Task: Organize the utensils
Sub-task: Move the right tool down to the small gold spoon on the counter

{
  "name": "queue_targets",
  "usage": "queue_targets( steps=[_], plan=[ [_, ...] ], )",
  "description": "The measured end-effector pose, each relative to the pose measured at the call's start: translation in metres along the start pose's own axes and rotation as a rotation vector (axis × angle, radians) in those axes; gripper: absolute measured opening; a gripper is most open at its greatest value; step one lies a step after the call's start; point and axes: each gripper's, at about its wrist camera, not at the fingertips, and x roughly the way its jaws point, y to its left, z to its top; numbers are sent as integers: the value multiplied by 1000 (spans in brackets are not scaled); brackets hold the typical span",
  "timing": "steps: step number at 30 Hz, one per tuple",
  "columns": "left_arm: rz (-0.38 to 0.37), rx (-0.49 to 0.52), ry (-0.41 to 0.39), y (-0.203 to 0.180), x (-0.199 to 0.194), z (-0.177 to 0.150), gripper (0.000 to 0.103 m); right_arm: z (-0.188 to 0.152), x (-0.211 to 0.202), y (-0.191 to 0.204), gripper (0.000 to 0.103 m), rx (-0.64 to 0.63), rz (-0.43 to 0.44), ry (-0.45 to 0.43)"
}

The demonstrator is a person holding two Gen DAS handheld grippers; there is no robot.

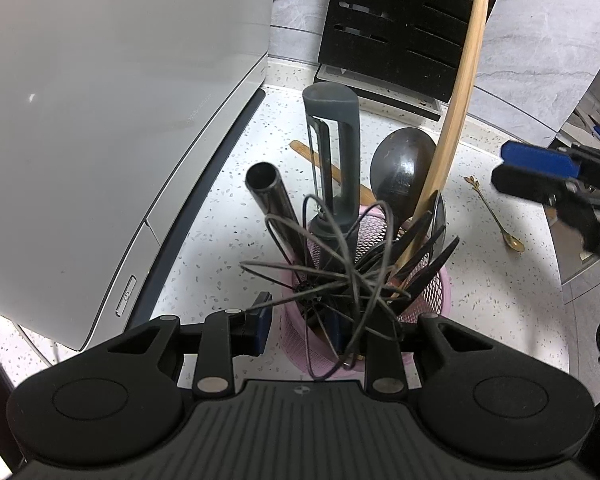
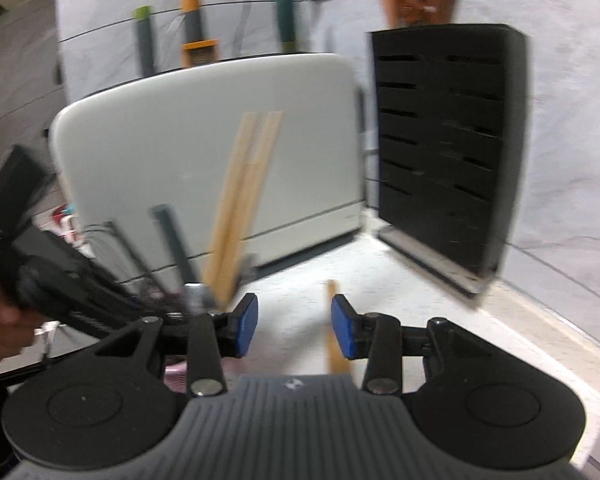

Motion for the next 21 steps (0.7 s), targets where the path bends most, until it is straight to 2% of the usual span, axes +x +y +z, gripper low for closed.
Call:
queue_targets(
  steps=[12,17,21],
  plan=[
    [-2,0,-2,-2,-1,0,33,-24,9,-80,40,102,-255,126],
    [-1,9,0,-3,-1,-1,33,-40,9,-102,40,137,-296,194],
    [-9,2,-7,2,-2,-1,36,-60,9,-99,40,110,-287,256]
  ],
)
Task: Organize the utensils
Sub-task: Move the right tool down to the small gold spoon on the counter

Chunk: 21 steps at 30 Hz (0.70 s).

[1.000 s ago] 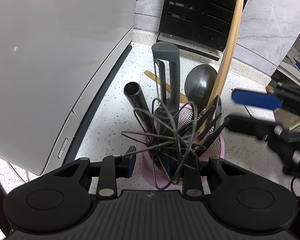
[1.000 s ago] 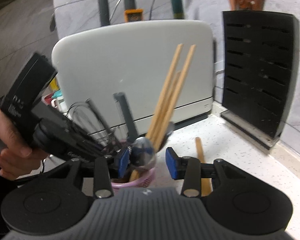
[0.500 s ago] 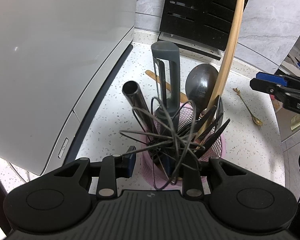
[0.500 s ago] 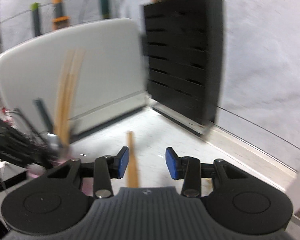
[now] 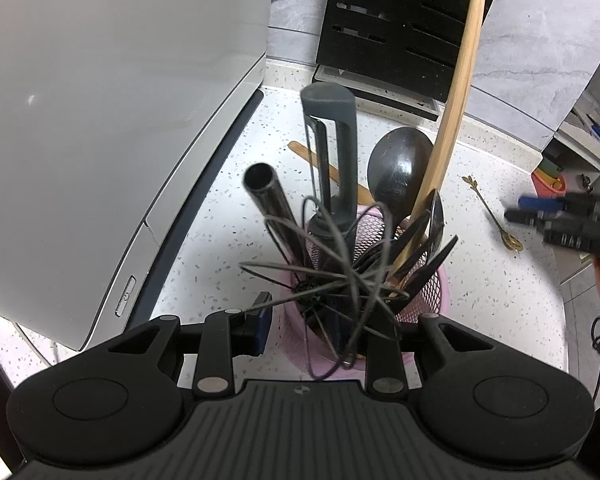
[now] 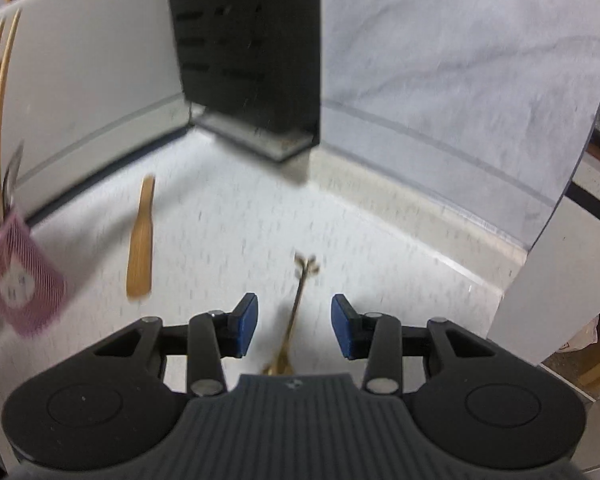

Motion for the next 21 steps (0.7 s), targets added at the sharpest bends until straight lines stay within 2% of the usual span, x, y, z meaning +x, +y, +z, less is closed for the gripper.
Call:
queue_targets(
  steps=[3,6,9,21],
  plan=[
    [-2,-9,-2,4,-1,0,38,-13,4,6,38,-38,5,36],
    [4,-8,0,4,-1,1,38,-23,9,10,32,-71,-1,67],
    [10,-6,4,2,1,1,38,-24,7,8,22,-69,-2,67],
    [11,-7,7,2,1,1,38,-35,-8,-32,21,-6,-66,70]
  ],
)
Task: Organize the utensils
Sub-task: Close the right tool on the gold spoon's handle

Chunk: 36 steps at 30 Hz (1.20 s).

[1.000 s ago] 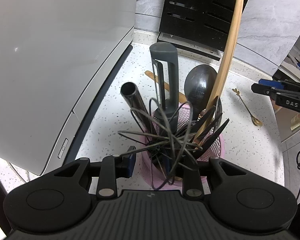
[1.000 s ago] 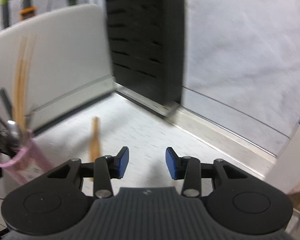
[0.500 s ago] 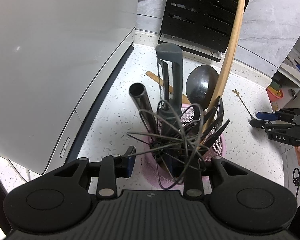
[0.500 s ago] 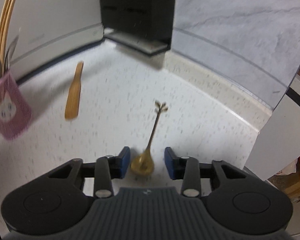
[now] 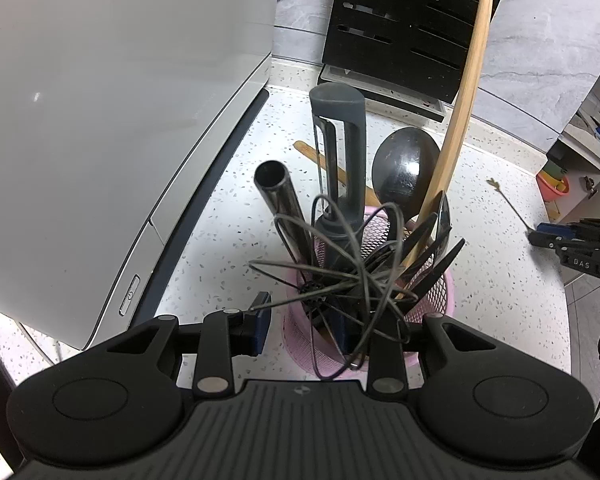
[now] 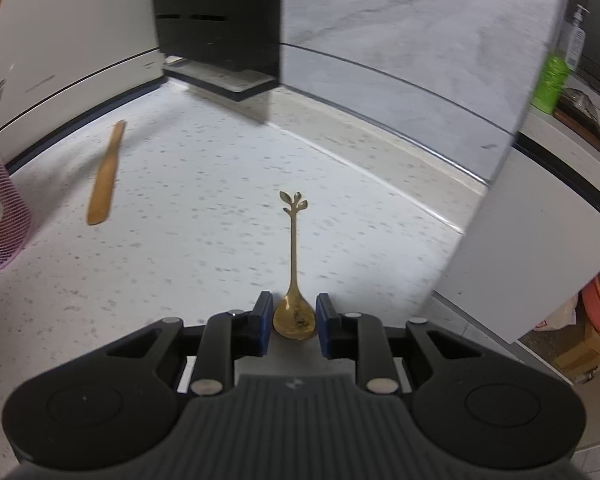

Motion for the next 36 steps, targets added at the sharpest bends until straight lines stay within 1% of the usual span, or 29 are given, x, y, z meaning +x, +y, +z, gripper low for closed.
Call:
queue_targets(
  steps=[6,19,23,25,29,31,34,36],
  plan=[
    [-2,-2,-1,1,0,0,38,-6,-5,-21,21,26,-19,-1],
    [0,-2,1,1,1,0,38,-8,-1,-51,22,48,-57,-21],
    [0,-3,0,1,1,-1,38,-10,0,-59,24,61,-78,-32],
    [0,-2,0,1,1,0,38,-11,1,-65,27,88,-72,-35],
    [0,-3,1,1,1,0,38,-14,-1,-86,30,246,-2,-42],
    [0,-3,1,0,1,0,38,-16,-3,-99,40,347,40,-57],
    [1,-2,1,0,1,0,38,-24,-6,-120,40,555,119,-79],
    [1,-3,1,0,1,0,38,-32,-6,-129,41,672,163,-80]
  ],
)
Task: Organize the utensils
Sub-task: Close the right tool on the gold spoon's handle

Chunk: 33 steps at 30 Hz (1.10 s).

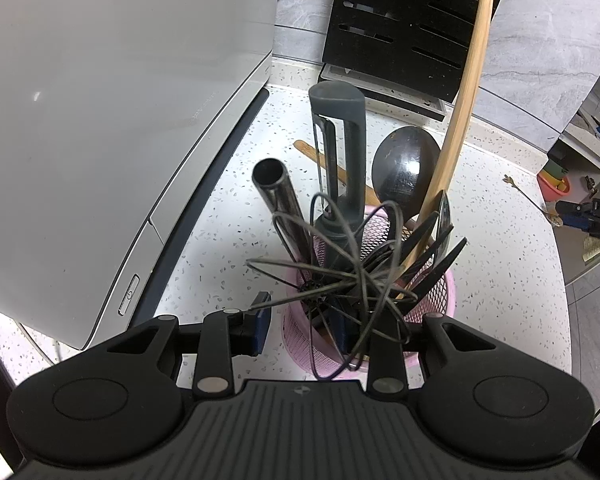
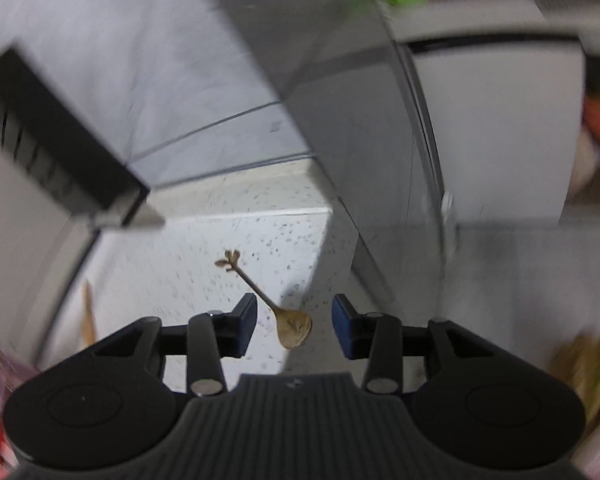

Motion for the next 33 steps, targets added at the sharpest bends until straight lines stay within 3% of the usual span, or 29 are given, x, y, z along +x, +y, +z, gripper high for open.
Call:
queue_targets(
  steps=[8,16,23,33],
  plan=[
    [0,0,0,0,0,0,38,-11,9,-14,38,208,84,36],
    [1,1,0,0,0,0,38,-11,11,-20,20,269,94,35],
    [1,1,0,-1,0,0,38,-10,9,-19,1,257,76,33],
    [1,1,0,0,0,0,38,-7,1,-3,0,174,92,24]
  ],
)
